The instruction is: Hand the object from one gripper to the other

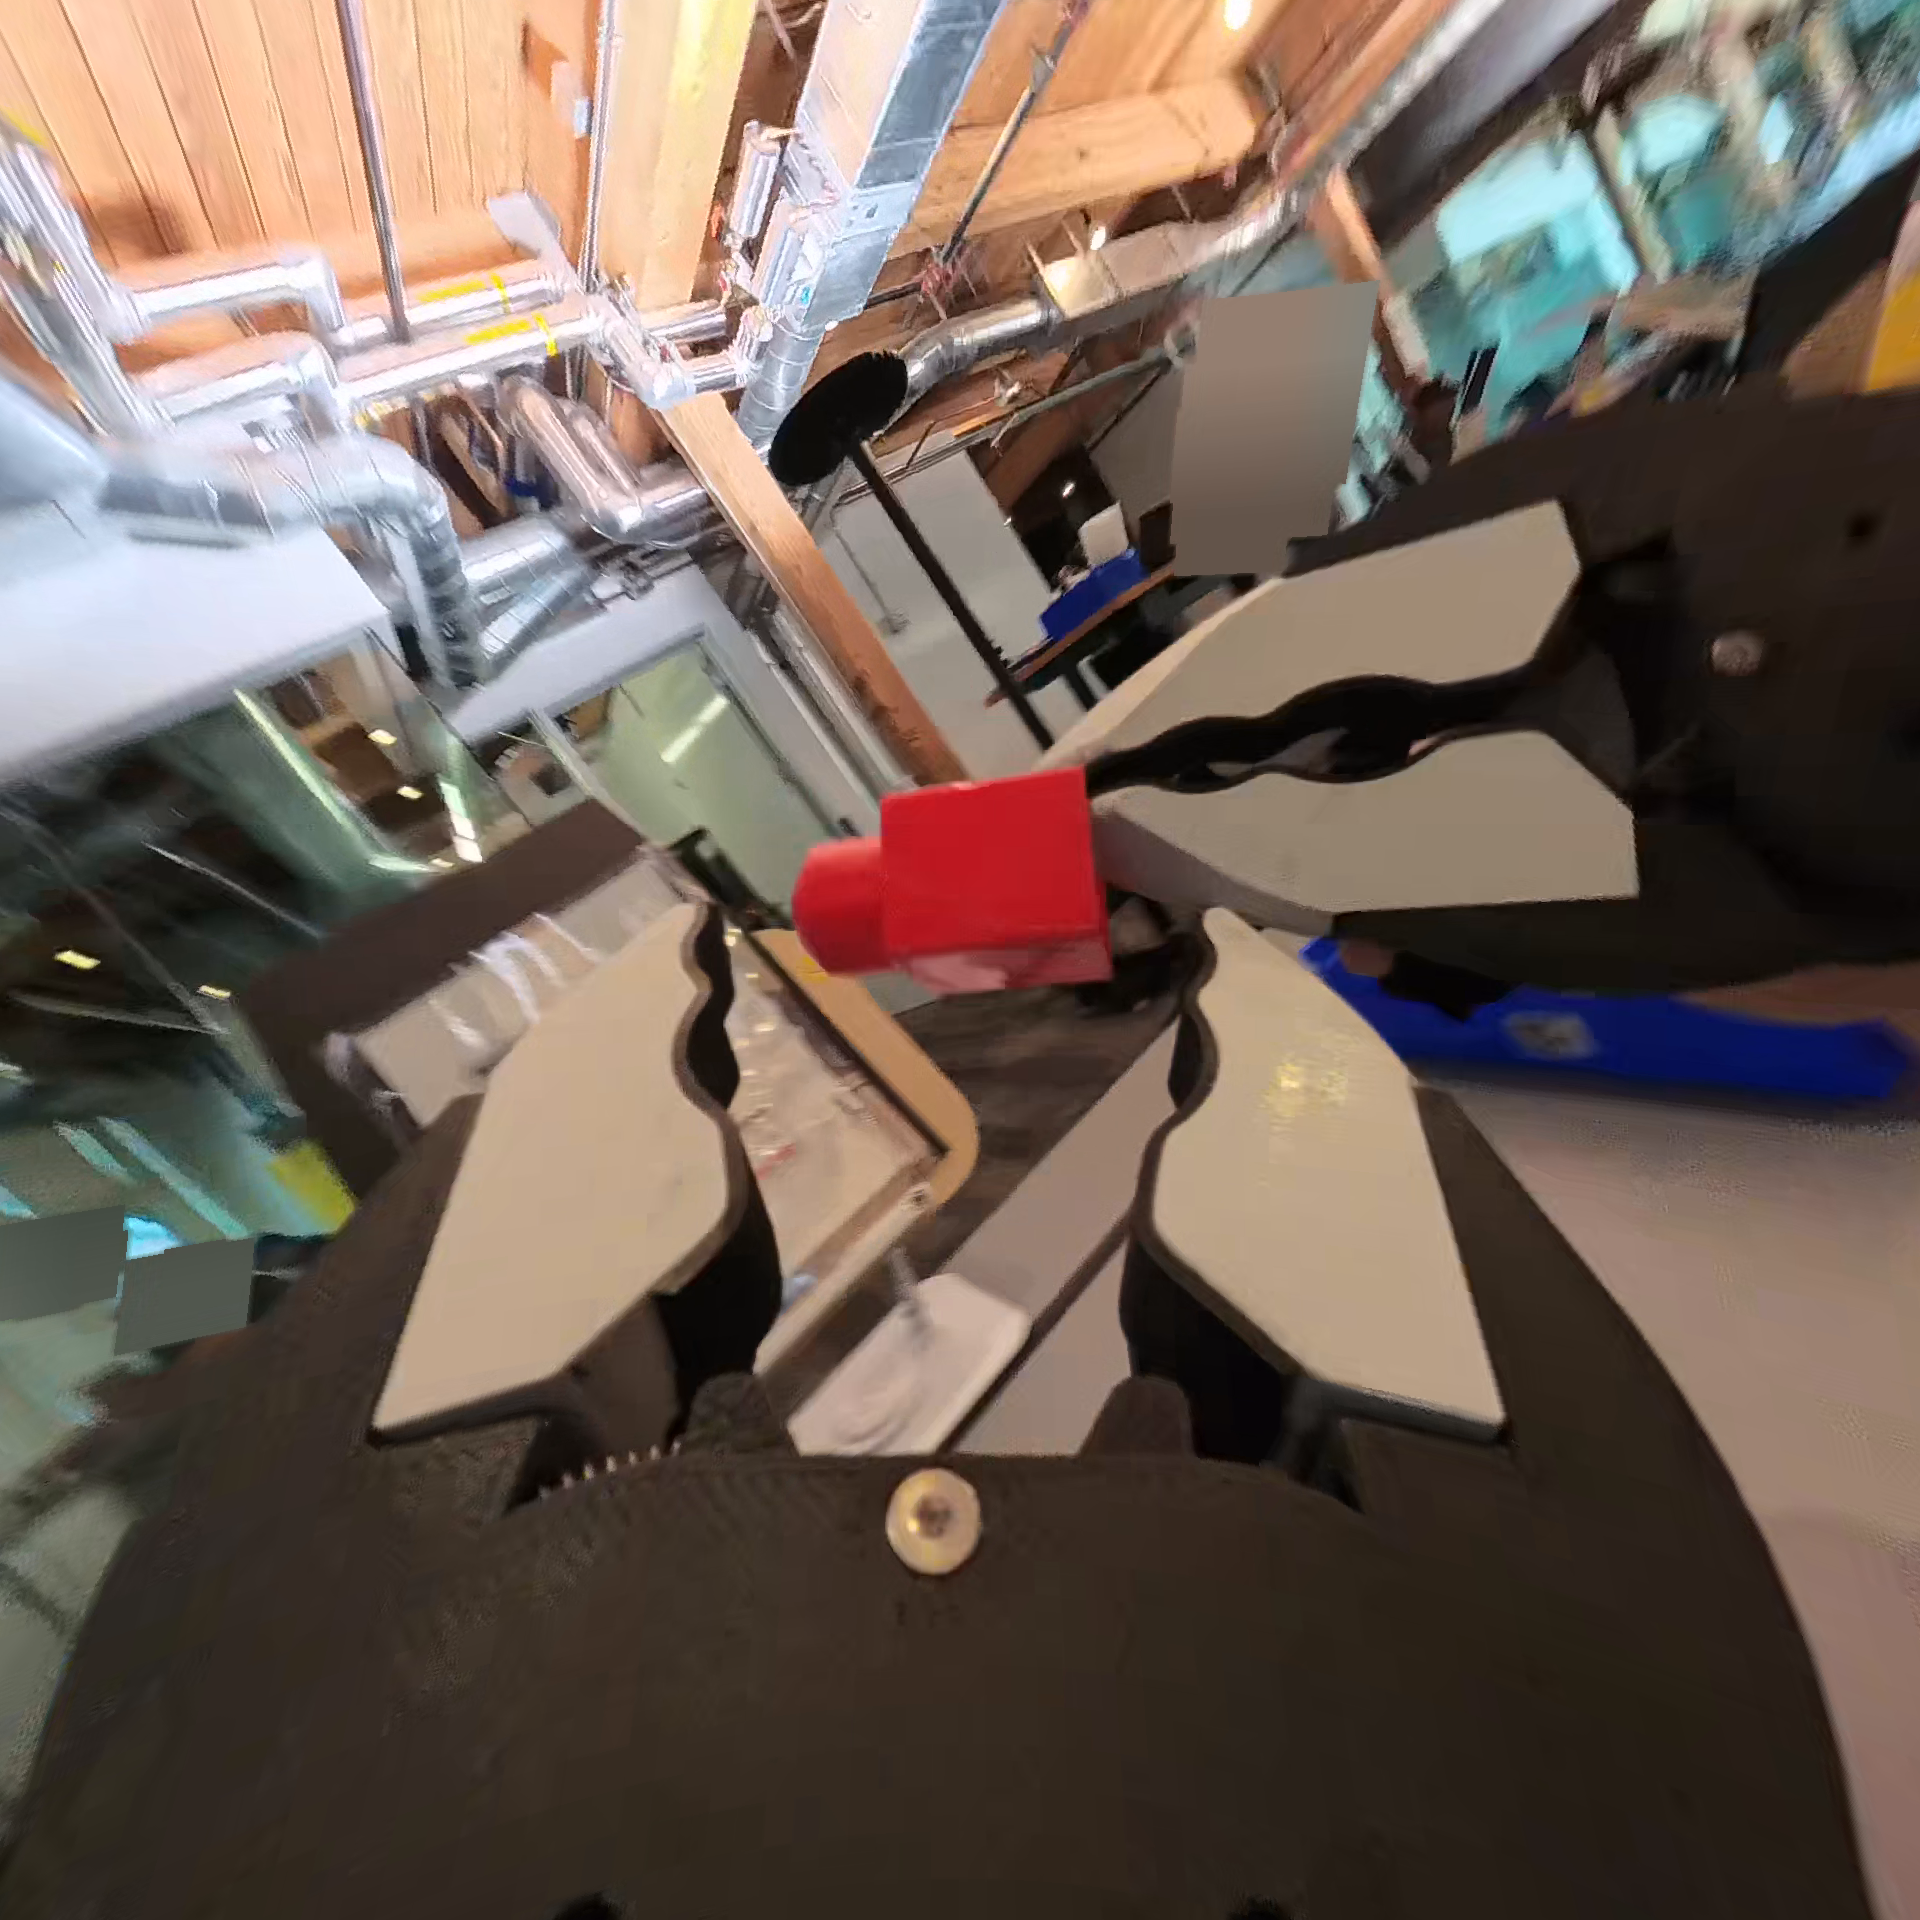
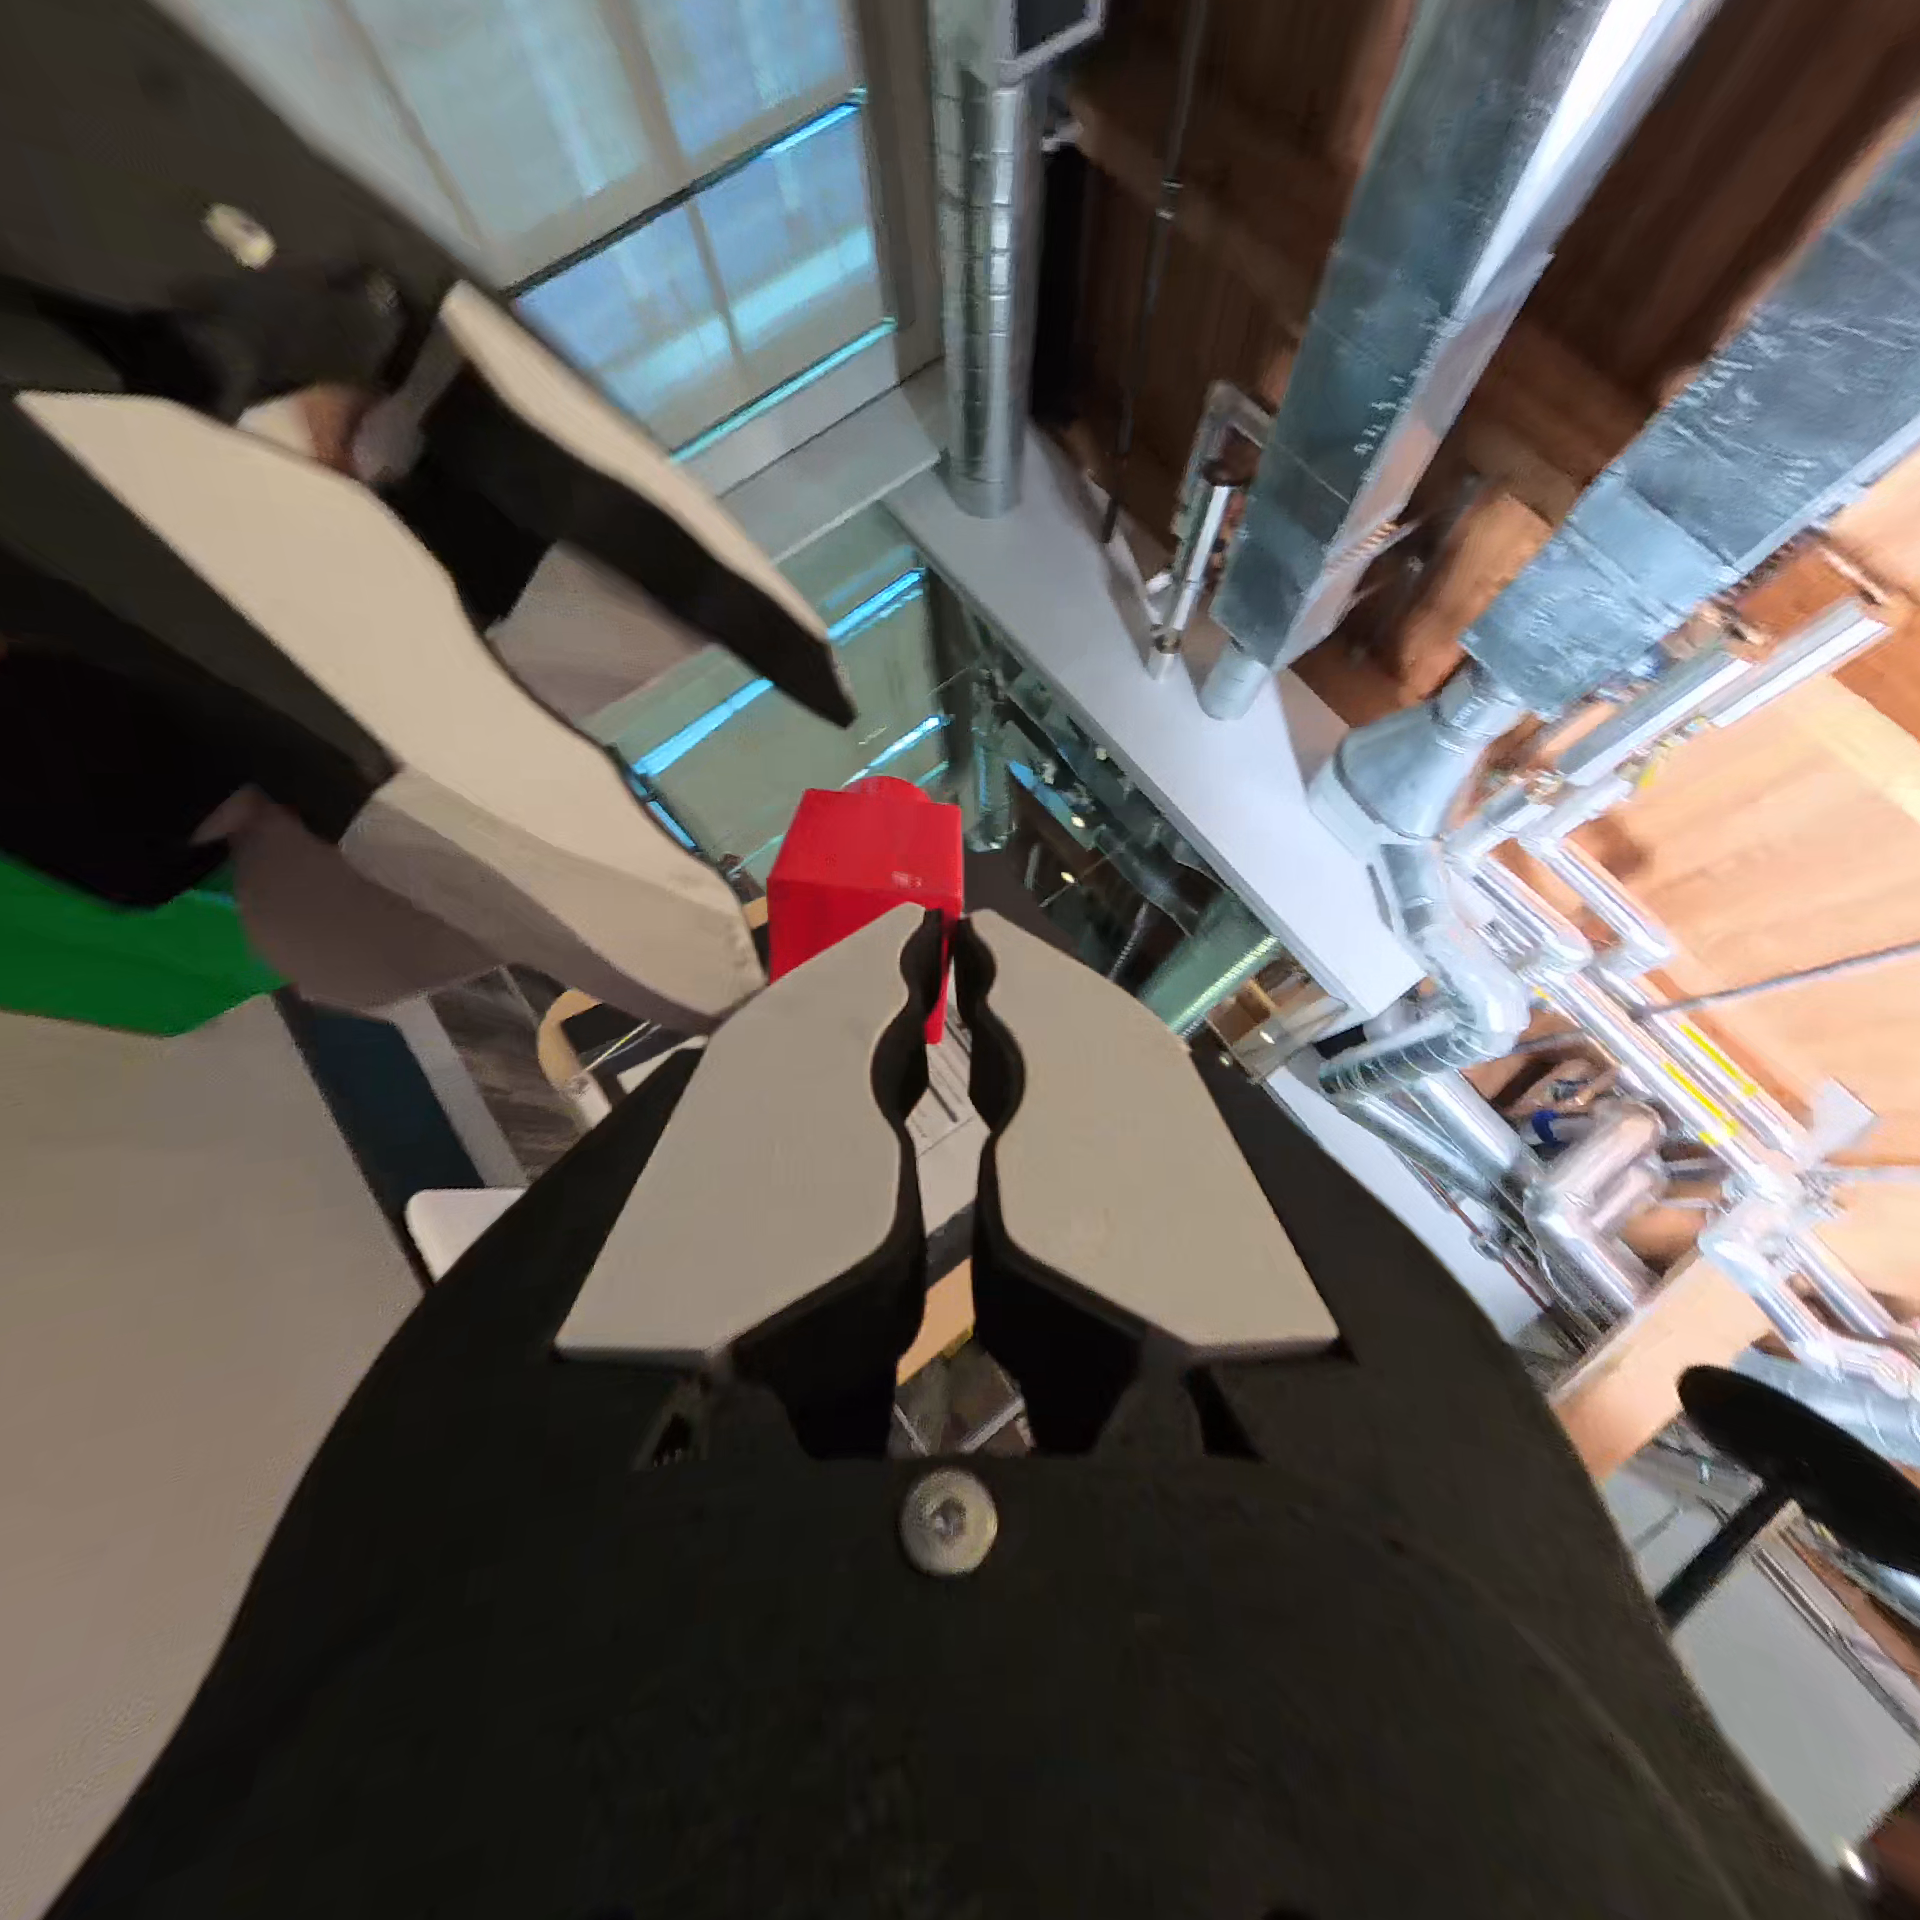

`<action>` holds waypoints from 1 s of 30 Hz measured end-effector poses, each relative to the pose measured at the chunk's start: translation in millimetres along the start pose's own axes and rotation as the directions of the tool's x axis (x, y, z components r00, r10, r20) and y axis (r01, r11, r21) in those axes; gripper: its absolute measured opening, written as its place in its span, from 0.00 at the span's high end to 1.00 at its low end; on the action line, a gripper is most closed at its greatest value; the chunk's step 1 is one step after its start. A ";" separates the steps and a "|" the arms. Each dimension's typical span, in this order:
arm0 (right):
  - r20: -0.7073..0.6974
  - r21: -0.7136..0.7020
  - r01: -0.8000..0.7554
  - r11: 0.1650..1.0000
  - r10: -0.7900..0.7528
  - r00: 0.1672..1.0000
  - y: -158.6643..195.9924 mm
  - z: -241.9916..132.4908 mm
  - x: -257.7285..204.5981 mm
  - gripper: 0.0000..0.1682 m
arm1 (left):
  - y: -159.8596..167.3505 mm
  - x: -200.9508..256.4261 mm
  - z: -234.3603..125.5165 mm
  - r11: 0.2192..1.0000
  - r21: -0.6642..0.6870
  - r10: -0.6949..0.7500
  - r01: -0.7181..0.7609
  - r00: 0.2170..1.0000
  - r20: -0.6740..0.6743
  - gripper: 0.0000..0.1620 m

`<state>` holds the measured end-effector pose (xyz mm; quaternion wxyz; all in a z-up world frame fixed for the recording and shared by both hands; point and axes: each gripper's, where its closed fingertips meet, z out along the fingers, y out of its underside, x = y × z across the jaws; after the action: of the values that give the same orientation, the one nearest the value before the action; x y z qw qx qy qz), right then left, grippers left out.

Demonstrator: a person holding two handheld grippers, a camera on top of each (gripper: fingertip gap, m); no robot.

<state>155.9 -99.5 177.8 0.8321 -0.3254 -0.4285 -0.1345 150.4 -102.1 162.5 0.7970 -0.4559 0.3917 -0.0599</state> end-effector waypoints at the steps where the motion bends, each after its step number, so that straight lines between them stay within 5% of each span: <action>1: 0.051 -0.011 0.008 1.000 -0.007 0.999 1.5 0.6 -7.1 0.98 | -0.6 -1.7 -4.0 0.995 -0.023 0.098 -0.098 0.995 0.017 0.50; 6: 0.291 -0.067 0.146 0.987 -0.120 0.949 15.8 -6.7 -35.8 0.98 | 26.6 35.8 -25.5 0.881 -0.111 0.425 -0.460 0.872 -0.244 0.60; 11: 0.489 -0.113 0.261 0.959 -0.175 0.854 30.8 -22.8 -62.4 0.98 | 55.0 50.3 -16.2 0.821 -0.165 0.480 -0.546 0.818 -0.318 0.61; 18: 0.533 -0.160 0.309 0.938 -0.181 0.826 36.3 -28.6 -69.4 0.96 | 75.4 56.7 1.5 0.728 -0.208 0.592 -0.653 0.752 -0.289 0.76; 23: 0.357 -0.077 0.162 0.984 -0.124 0.926 12.6 -31.8 -22.7 0.87 | 51.5 32.4 2.5 0.844 -0.188 0.478 -0.503 0.863 -0.164 0.77; 27: 0.239 0.221 0.039 0.974 -0.093 0.967 -24.5 -48.8 7.0 0.82 | 15.0 22.1 -5.3 0.994 -0.086 0.052 -0.069 0.981 -0.187 0.77; 30: 0.178 0.308 0.127 0.943 -0.189 0.966 -28.1 -52.3 3.8 0.75 | -2.8 24.6 -15.1 0.947 -0.123 -0.321 0.297 0.888 -0.330 0.77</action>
<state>176.8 -154.8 170.8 0.8090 -0.1746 -0.5520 -0.1017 157.7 -125.1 146.5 0.6798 -0.5220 0.4496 -0.2515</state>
